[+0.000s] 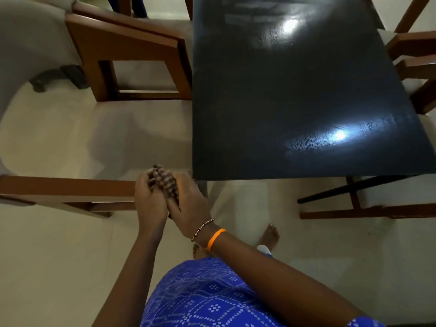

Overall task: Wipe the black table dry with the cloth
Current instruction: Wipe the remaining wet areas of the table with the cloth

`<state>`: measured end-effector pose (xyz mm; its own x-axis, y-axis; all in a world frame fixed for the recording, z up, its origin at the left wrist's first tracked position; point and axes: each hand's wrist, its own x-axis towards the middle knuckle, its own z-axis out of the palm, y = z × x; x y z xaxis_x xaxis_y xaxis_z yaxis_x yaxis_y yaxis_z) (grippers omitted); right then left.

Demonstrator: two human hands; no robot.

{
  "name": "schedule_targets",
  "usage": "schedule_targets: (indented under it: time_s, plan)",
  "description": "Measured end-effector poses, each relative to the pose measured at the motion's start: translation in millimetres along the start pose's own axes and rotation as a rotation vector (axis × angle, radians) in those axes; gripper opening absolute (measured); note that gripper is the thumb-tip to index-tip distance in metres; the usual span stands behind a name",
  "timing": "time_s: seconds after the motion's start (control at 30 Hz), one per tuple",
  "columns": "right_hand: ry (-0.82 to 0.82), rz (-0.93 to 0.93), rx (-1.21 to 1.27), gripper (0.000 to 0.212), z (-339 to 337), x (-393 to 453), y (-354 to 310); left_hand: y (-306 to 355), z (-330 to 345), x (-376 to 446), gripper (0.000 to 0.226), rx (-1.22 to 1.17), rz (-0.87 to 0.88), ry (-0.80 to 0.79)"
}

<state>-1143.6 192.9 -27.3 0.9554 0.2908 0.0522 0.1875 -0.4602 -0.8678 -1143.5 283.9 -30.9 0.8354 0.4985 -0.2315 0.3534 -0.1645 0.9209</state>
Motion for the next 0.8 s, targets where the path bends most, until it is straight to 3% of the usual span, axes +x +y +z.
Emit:
schedule_targets:
  time_s: [0.07,0.13,0.23,0.27,0.33,0.53,0.8]
  plan:
    - [0.135,-0.126,-0.233,0.046,-7.3,9.9,-3.6,2.2,-2.6,2.8,0.028,-0.05,0.017,0.018]
    - [0.175,-0.118,-0.48,0.057,-16.2,22.0,1.4,4.0,0.1,2.4,0.034,-0.024,0.025,0.037]
    - [-0.177,0.056,-0.73,0.068,-34.3,35.8,35.8,8.8,16.0,-3.8,0.037,0.02,0.011,0.027]
    - [-0.297,0.062,-0.789,0.068,-40.3,37.0,51.1,11.2,22.9,-6.3,0.036,0.027,0.01,0.01]
    - [-0.38,-0.036,-0.889,0.068,-51.2,37.0,75.9,15.8,36.3,-10.0,0.034,0.061,0.033,-0.032]
    - [-0.363,-0.185,-0.99,0.059,-70.4,37.2,105.2,23.7,80.8,-21.7,0.028,0.34,0.246,-0.187]
    - [-0.184,-0.279,-1.047,0.068,-173.6,8.4,161.5,23.4,140.5,-56.7,0.042,0.687,0.49,-0.31]
